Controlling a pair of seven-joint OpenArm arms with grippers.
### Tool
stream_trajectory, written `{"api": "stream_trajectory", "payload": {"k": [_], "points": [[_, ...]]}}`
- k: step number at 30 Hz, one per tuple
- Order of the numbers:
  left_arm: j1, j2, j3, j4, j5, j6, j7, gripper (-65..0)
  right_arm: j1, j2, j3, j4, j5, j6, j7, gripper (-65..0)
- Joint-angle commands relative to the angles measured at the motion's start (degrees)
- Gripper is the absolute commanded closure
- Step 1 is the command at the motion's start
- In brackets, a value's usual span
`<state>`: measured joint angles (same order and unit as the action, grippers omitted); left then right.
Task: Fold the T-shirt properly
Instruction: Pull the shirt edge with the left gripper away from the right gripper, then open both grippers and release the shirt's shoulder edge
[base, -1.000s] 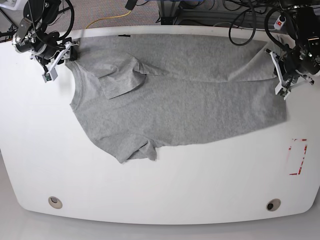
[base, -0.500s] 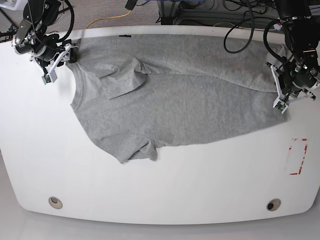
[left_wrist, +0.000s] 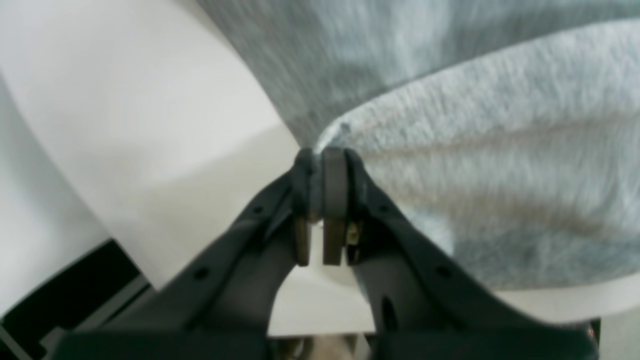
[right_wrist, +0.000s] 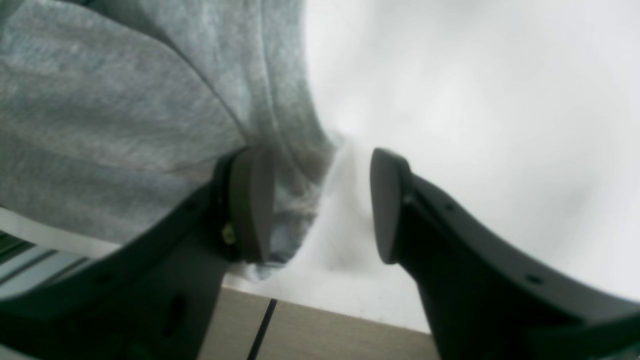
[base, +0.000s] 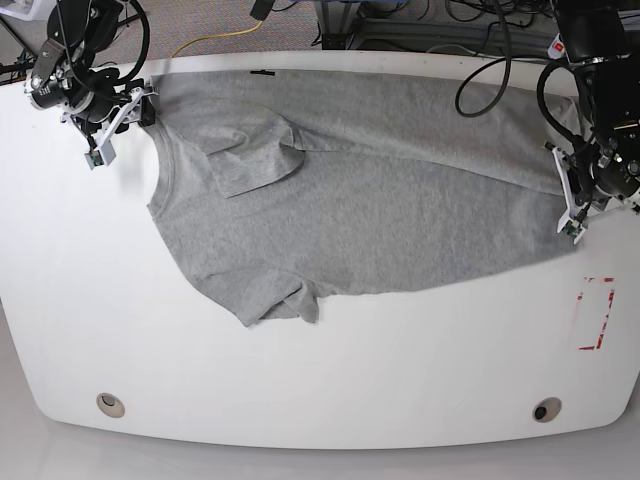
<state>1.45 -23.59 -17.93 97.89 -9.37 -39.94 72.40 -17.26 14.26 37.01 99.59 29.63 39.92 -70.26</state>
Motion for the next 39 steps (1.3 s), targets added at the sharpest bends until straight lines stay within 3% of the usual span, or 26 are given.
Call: {"api": "stream_trajectory", "payload": {"k": [1,9,14,18,22,30,39], "points": [[-1.7,-1.2,-0.4,-0.6,0.3,-0.1,-0.4,-3.9,0.2,1.1,0.3,0.8,0.5,0.1,0.8,-28.9],[-2.7,-1.2,-0.4,-0.5,0.3,-0.1,-0.4,-23.9,1.3,1.1,0.7,1.3,0.5,0.1,0.6,-29.8],[-4.4,-1.2,-0.8,-0.6,-0.1,-0.1,-0.3,-31.5,2.0,1.1,0.8,1.5,0.5,0.1,-0.2,-29.8],[-5.5,-0.9,-4.1,-0.5,-1.0,-0.1,0.2,-32.2,2.2,1.1,0.8,3.8,2.2,0.1,-0.3,-29.8],[-4.9,-1.2,-5.1,-0.4,-6.5,-0.1,3.9,-32.4,2.1,1.0,0.8,4.2,5.8,0.1,-2.3,-30.6],[5.4,-1.0,-10.0,8.1,-10.4,-0.1,4.9,-32.4,0.5,1.0,0.9,4.1,6.7,0.1,-3.9,-49.8],[12.8,-0.4,-9.1,10.0,-10.0,-0.1,2.2,-32.4,-2.4,-1.1,0.8,4.1,2.9,0.1,-4.0,-50.1]]}}
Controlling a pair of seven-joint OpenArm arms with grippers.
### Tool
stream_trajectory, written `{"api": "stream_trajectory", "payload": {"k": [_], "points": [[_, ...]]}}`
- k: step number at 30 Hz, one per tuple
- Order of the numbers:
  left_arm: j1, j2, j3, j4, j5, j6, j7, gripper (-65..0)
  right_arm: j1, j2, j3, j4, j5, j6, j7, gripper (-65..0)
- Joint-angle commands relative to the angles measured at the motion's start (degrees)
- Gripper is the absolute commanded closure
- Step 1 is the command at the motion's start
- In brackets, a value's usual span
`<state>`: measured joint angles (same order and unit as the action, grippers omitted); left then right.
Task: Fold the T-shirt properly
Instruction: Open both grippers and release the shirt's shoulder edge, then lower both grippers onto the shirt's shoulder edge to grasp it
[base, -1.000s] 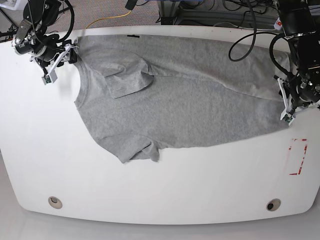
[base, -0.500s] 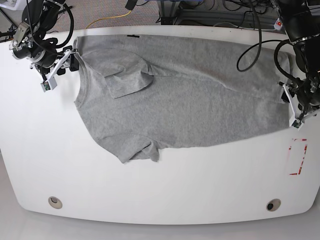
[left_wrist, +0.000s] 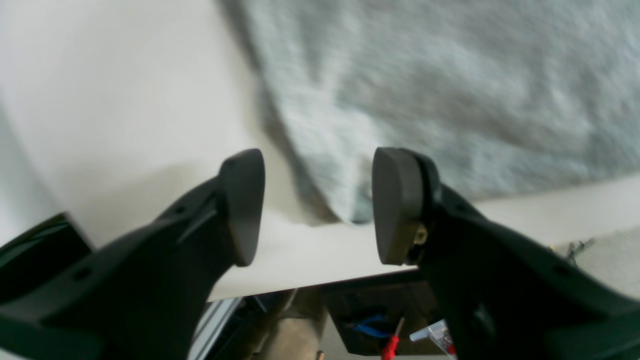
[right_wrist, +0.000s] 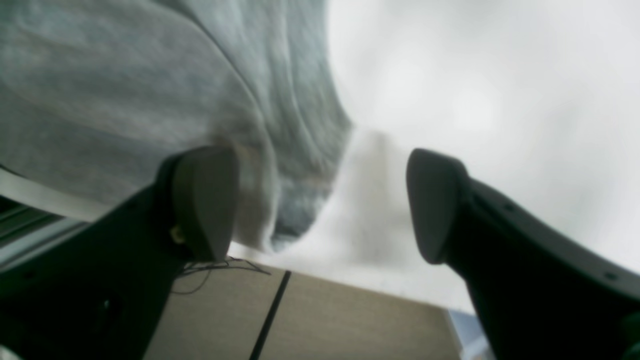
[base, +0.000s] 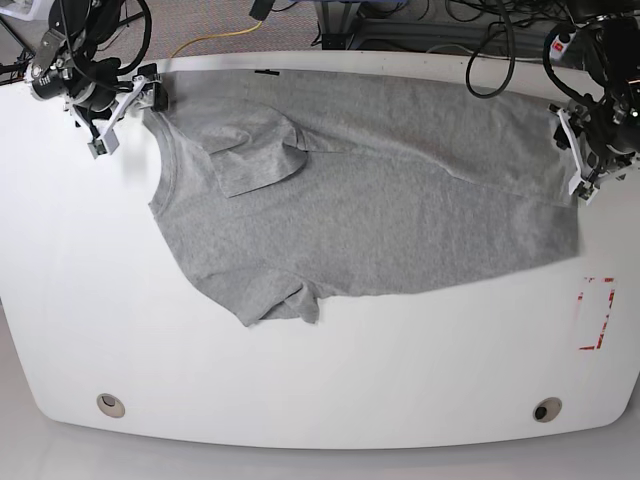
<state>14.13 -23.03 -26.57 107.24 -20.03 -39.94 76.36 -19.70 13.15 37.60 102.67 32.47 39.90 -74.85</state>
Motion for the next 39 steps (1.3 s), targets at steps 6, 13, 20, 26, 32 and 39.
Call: {"api": "stream_trajectory", "payload": {"k": [6,13,20,26,32,39], "points": [[5.6,-0.9,-0.5,0.7,0.7,-0.1,-7.6,-32.4,-1.7,-2.8,-0.1,1.1,-0.8,0.1,0.6,-49.9],[6.5,-2.7,-0.6,-4.7,0.7,-0.1,-7.7,-32.1,-1.5,-4.2,-0.2,1.0,-1.2,0.1,0.6,-30.6],[6.9,-3.2,-0.6,-11.2,0.7,-0.1,-13.0,-31.8,-1.4,-3.7,0.0,1.0,-1.2,0.1,0.6,-2.1],[7.2,-3.1,-0.6,-10.0,0.7,-0.1,-11.5,-31.8,-1.6,-0.7,0.2,1.1,-1.2,0.1,0.6,-1.4],[11.6,-2.6,-0.6,-2.5,0.5,-0.1,-10.0,-31.8,-1.7,3.1,0.2,1.1,-0.9,0.1,0.4,-1.9],[14.0,-1.3,-0.7,0.1,0.6,-0.1,-10.0,-31.8,-1.8,5.2,0.1,1.1,-1.0,0.1,0.3,-2.1]]}}
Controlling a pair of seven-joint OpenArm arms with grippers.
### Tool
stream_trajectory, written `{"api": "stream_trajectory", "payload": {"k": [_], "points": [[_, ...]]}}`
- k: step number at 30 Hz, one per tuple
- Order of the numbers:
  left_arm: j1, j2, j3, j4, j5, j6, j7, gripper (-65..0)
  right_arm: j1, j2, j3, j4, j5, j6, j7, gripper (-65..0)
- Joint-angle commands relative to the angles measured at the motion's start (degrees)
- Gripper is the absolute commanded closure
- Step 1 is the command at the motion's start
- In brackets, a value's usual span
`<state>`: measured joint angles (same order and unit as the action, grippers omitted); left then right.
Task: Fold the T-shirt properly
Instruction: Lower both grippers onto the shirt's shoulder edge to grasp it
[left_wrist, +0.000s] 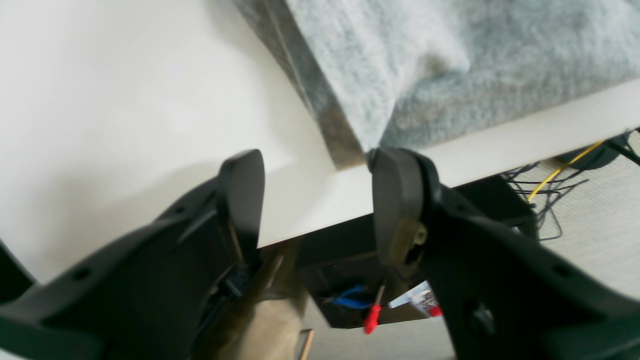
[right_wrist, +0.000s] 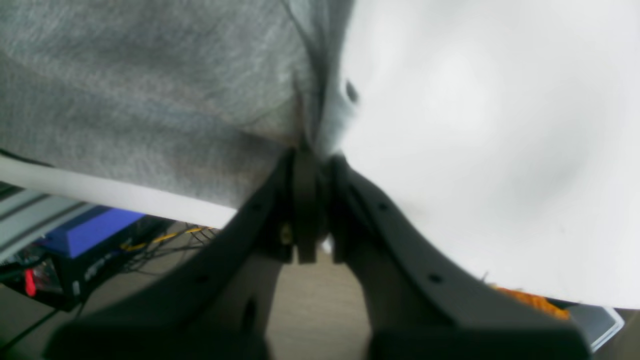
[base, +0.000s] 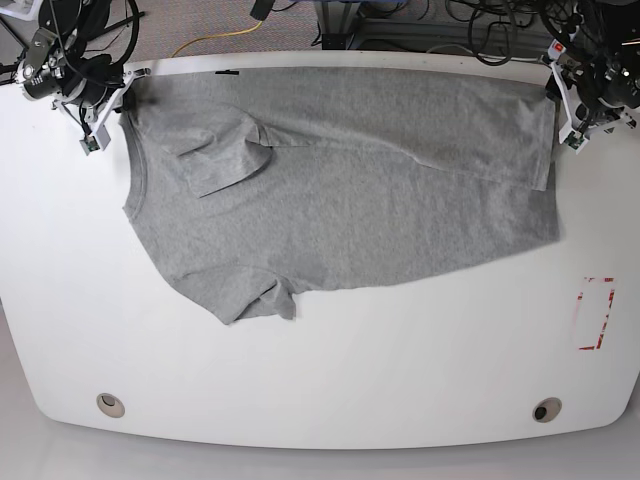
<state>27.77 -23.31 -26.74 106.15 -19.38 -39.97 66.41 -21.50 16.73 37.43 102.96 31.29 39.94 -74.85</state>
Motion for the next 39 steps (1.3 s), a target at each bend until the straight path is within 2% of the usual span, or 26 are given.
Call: {"api": "stream_trajectory", "payload": {"k": [1,3,4,6,10,13,20,26,28,32,39], "points": [[0.9,-1.0,-0.6,1.1,0.0,0.0,-0.1,-31.8,-0.1,1.8,0.2,0.8,0.1,0.1,0.3,-2.2],[1.8,-1.0,-0.6,1.2,-0.1,0.0,-0.1,-31.8,-0.1,1.8,0.2,0.8,0.1,0.1,0.3,-4.1],[2.1,-1.0,-0.6,1.2,-0.3,0.0,-0.1,-31.8,-0.1,1.8,0.2,0.8,0.2,0.1,0.3,-7.1],[2.3,-1.0,-0.7,1.3,-0.3,0.0,-0.1,-31.8,-0.1,1.8,0.2,0.8,0.2,0.1,0.3,-15.4],[3.3,-0.7,-4.0,3.6,-0.4,0.0,0.0,-31.8,0.0,1.8,0.4,1.0,0.4,0.1,0.3,-36.6],[3.7,-0.7,-5.7,5.6,-0.4,0.0,1.5,-31.8,0.0,1.7,0.4,1.6,0.4,0.1,0.3,-44.9],[3.0,-0.6,-7.1,7.9,-0.4,0.0,2.1,-31.8,0.2,1.3,0.5,6.8,0.5,0.1,0.5,-45.3],[-2.5,3.9,-7.1,7.7,0.0,0.0,2.1,-31.8,2.4,1.2,0.4,7.0,0.5,0.1,0.7,-45.3],[-4.7,5.5,-7.0,7.5,0.1,0.0,2.1,-31.8,3.9,-0.5,0.3,7.0,0.5,0.1,0.6,-45.3],[-7.9,8.7,-6.3,7.5,0.1,0.0,2.1,-31.8,6.5,-1.7,0.0,7.0,0.5,0.1,0.3,-45.3],[-11.6,9.8,-4.9,7.3,0.1,0.0,2.1,-31.8,12.2,-3.7,-2.6,6.6,0.0,0.1,0.3,-45.3]]}}
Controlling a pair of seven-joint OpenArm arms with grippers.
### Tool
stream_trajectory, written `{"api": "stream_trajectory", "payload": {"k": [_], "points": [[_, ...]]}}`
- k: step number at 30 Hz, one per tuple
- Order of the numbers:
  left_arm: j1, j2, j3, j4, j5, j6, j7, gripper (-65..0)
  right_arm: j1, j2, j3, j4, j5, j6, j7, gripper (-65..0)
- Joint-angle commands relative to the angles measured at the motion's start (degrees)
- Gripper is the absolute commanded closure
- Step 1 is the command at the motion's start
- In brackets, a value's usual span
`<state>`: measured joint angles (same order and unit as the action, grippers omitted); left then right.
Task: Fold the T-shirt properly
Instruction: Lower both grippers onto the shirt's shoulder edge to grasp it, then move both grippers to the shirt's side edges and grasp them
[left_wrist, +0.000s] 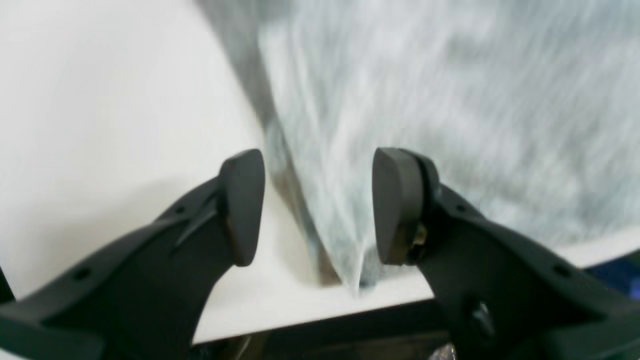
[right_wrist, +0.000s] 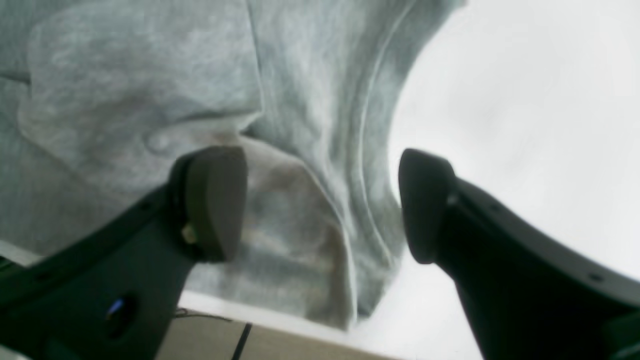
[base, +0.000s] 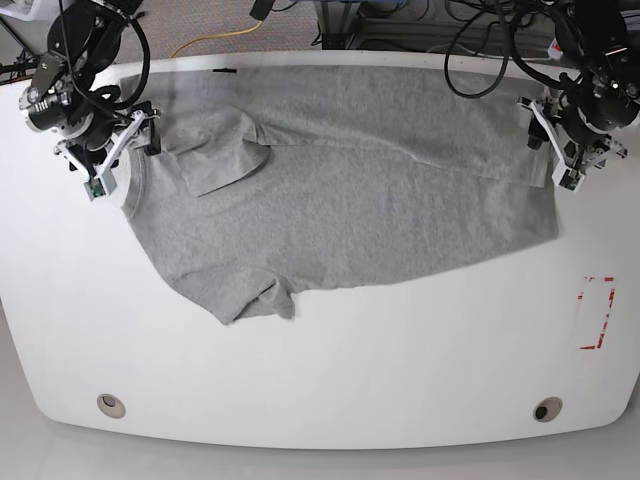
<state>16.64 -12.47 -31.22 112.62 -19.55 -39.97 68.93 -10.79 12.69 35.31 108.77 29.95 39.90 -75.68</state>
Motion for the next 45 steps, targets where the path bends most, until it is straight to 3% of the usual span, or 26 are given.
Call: {"api": "stream_trajectory", "payload": {"k": [1,9,15,26,33,37,45], "points": [[-1.0,-1.0,-0.4,0.8,0.3,0.0,-0.4,-31.8,2.5,0.2,-0.9,0.3,1.3,0.1,1.2,-45.3],[-7.8,-0.9,-0.6,-1.2,0.3,0.0,-0.6,-31.8,15.0,1.9,-1.5,-13.3,1.2,0.1,1.7,-45.3],[-12.6,-0.9,-0.4,-1.6,0.3,6.1,-0.7,-31.8,25.2,6.2,-4.1,-27.7,1.2,0.1,6.2,-45.3],[-14.9,-0.9,-0.6,-1.7,0.3,6.9,-0.7,-31.8,40.6,14.7,-20.2,-58.4,1.2,0.1,27.9,-45.3],[-13.6,-1.0,-0.7,-1.7,0.3,6.9,-0.7,-31.8,45.6,15.6,-30.9,-74.7,1.2,0.1,42.6,-45.3],[-13.3,-1.2,-0.7,-1.7,0.2,6.9,-0.7,-31.8,46.1,15.2,-34.9,-79.5,1.2,0.1,48.0,-45.3],[-12.6,-1.3,-0.7,-1.7,0.2,6.9,-0.7,-31.8,45.7,12.9,-36.6,-80.3,1.1,0.1,49.2,-45.2]]}}
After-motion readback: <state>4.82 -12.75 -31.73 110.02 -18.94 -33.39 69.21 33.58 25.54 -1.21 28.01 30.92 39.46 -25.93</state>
